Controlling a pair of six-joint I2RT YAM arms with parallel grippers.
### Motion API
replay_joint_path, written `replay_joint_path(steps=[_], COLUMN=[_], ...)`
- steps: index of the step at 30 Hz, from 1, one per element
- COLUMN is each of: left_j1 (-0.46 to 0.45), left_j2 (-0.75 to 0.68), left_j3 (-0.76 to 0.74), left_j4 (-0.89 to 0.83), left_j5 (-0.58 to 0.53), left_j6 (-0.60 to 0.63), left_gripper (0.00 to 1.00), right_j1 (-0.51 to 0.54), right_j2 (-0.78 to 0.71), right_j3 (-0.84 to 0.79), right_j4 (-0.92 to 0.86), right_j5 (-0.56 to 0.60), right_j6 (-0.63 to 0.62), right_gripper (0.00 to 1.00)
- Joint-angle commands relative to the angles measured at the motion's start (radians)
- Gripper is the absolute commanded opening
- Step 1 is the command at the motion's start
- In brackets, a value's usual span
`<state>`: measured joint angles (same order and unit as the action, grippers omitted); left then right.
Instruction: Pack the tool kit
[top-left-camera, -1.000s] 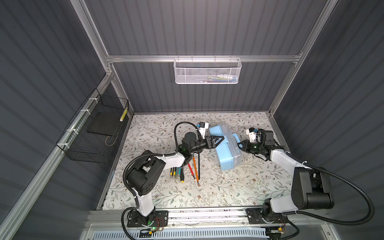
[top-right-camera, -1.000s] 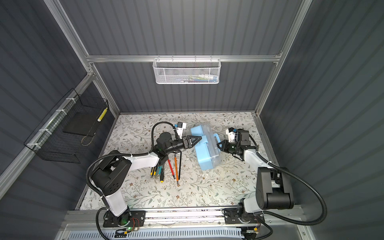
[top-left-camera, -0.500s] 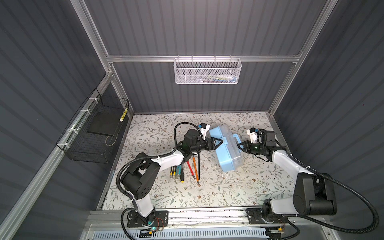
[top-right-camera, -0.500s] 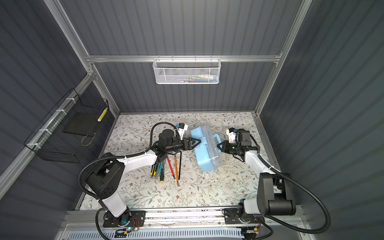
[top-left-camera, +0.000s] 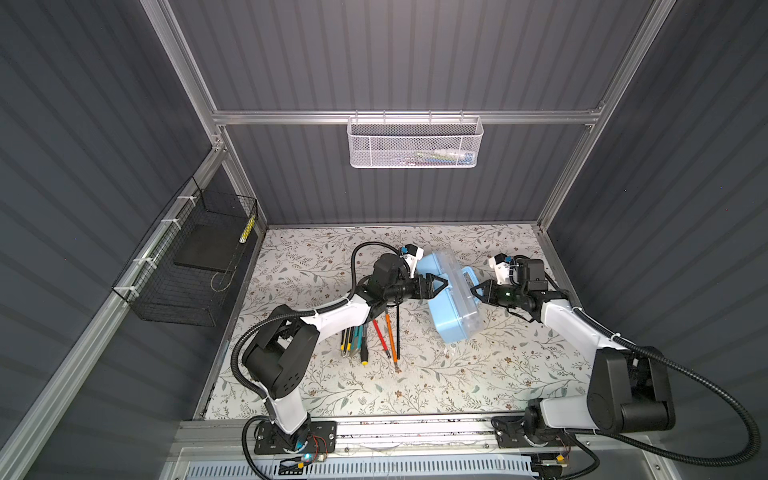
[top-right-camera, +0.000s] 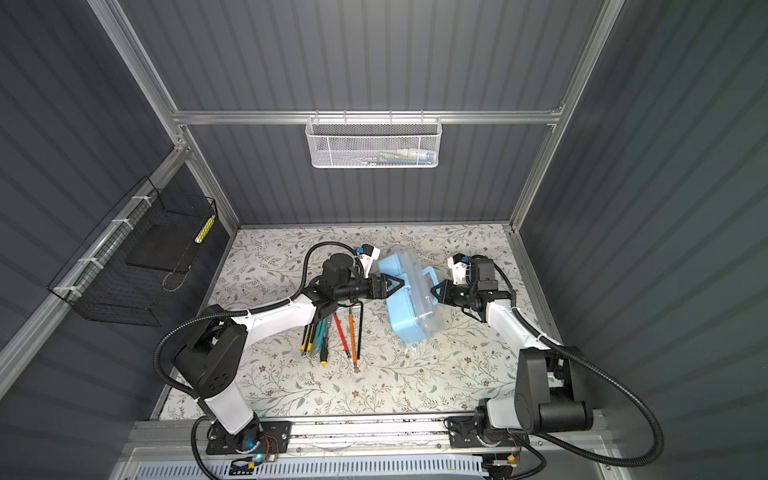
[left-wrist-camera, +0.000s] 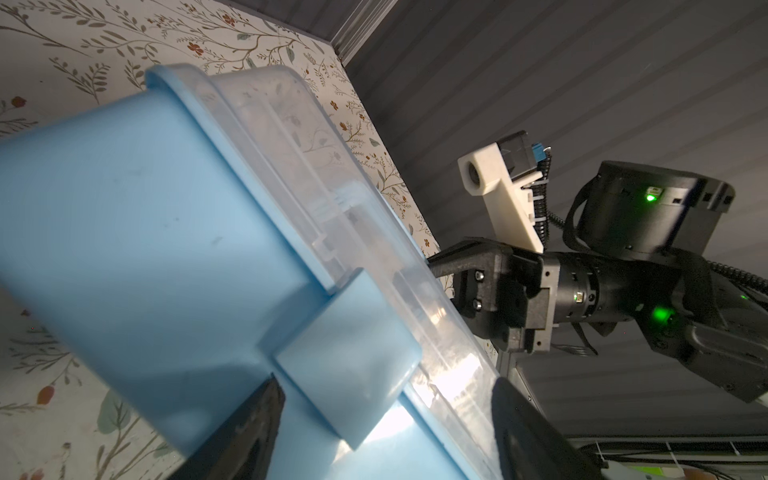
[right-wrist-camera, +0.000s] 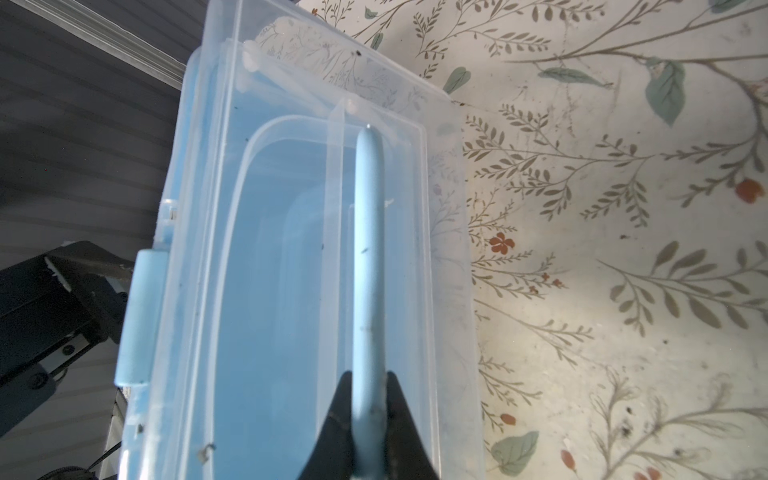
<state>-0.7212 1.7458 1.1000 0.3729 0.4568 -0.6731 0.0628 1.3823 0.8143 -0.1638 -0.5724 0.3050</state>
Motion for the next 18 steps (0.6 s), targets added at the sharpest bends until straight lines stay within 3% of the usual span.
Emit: replay_joint_path(steps=[1,9,14,18], left_j1=[-0.012,-0.015,-0.014,-0.015], left_j2=[0.032,0.055,0.070,0.089], left_j3=[0.039,0.055,0.033,0.064], left_j4=[-0.046,0.042,0.262,0.284], left_j5=[0.034,0.095,0.141,0.163], left_j6=[-0.003,-0.066,-0.150,-0.171], left_gripper=[0.81,0.81,0.81,0.81], right_j1=[0.018,0.065,0.142,0.213], right_j2=[-0.030,-0.026,-0.015,-0.022], right_j3=[0.042,0.043,0.071,0.115], right_j4=[-0.016,0.007,-0.059,-0.127], right_j5=[0.005,0.043,0.183,0.348], right_j6=[-0.008,0.000,-0.063,-0.132], right_gripper=[0.00,0.00,0.00,0.00])
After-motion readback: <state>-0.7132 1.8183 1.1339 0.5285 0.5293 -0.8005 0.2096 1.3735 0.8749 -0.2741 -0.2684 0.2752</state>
